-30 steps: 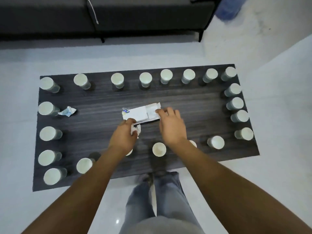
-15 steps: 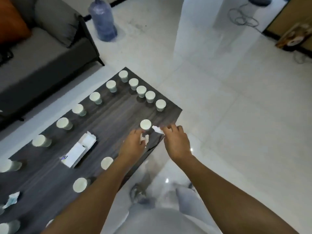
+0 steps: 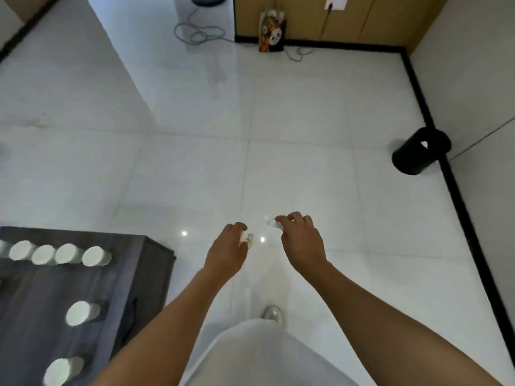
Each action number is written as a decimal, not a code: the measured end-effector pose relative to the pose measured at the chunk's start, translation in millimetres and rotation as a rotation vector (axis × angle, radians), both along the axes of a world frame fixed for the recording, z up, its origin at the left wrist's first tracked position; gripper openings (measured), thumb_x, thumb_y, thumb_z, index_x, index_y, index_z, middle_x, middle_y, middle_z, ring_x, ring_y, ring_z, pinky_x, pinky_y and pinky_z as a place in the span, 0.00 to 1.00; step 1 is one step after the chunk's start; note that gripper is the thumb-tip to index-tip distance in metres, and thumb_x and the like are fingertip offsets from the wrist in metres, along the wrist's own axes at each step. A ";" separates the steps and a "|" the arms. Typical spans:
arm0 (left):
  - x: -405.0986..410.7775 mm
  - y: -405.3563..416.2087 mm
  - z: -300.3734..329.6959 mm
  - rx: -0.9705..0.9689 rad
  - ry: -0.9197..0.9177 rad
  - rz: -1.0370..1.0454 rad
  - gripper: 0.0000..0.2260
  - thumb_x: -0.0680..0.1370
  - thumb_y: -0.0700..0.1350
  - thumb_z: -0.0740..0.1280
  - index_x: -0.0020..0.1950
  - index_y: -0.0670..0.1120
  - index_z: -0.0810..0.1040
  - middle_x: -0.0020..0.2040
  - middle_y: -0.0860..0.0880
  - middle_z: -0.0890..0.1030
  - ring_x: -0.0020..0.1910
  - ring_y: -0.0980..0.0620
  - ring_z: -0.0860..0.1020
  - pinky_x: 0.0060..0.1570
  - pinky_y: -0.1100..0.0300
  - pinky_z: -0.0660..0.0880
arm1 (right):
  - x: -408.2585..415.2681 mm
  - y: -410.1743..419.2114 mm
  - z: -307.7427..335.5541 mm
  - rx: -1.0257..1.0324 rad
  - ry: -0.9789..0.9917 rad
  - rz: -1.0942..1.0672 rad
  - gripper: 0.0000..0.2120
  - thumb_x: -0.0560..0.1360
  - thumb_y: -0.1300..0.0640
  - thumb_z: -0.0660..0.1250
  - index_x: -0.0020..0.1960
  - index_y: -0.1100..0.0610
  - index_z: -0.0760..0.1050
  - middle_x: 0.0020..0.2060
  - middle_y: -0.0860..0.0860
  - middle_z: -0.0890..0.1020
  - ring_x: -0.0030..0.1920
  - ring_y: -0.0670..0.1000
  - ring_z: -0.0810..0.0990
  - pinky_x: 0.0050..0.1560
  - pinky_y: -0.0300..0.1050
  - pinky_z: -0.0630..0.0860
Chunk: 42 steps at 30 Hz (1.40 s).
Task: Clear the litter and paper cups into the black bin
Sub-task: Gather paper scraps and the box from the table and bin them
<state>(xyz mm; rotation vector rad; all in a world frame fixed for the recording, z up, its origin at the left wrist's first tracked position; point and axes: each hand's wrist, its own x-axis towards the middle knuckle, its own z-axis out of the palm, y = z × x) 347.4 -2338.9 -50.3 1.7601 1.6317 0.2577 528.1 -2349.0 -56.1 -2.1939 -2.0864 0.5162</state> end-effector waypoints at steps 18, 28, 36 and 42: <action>342.0 294.0 -25.3 -0.030 0.028 -0.635 0.16 0.78 0.40 0.63 0.65 0.45 0.71 0.56 0.44 0.74 0.53 0.45 0.76 0.53 0.57 0.73 | 294.2 187.6 -22.4 -0.035 -0.005 -0.593 0.21 0.77 0.63 0.57 0.68 0.47 0.69 0.61 0.48 0.73 0.57 0.52 0.70 0.46 0.45 0.74; 537.1 411.8 -24.4 -0.033 0.033 -0.850 0.15 0.78 0.43 0.64 0.65 0.45 0.72 0.58 0.44 0.75 0.52 0.46 0.77 0.53 0.57 0.74 | 458.4 273.3 -26.9 0.003 0.085 -0.869 0.20 0.79 0.62 0.57 0.68 0.49 0.70 0.62 0.50 0.74 0.58 0.51 0.72 0.51 0.41 0.74; 749.1 470.2 -39.0 -0.056 0.057 -0.902 0.15 0.80 0.44 0.63 0.67 0.46 0.70 0.62 0.45 0.74 0.57 0.47 0.76 0.57 0.60 0.72 | 655.5 335.3 -38.7 0.057 0.115 -0.953 0.18 0.80 0.59 0.60 0.70 0.49 0.69 0.63 0.50 0.74 0.60 0.51 0.72 0.52 0.40 0.74; 869.3 518.0 -29.5 -0.049 0.051 -0.936 0.16 0.79 0.42 0.63 0.67 0.45 0.70 0.62 0.44 0.74 0.56 0.45 0.76 0.58 0.57 0.74 | 782.6 378.8 -35.3 0.026 0.116 -0.972 0.19 0.80 0.60 0.59 0.70 0.51 0.69 0.62 0.52 0.74 0.59 0.52 0.72 0.52 0.44 0.76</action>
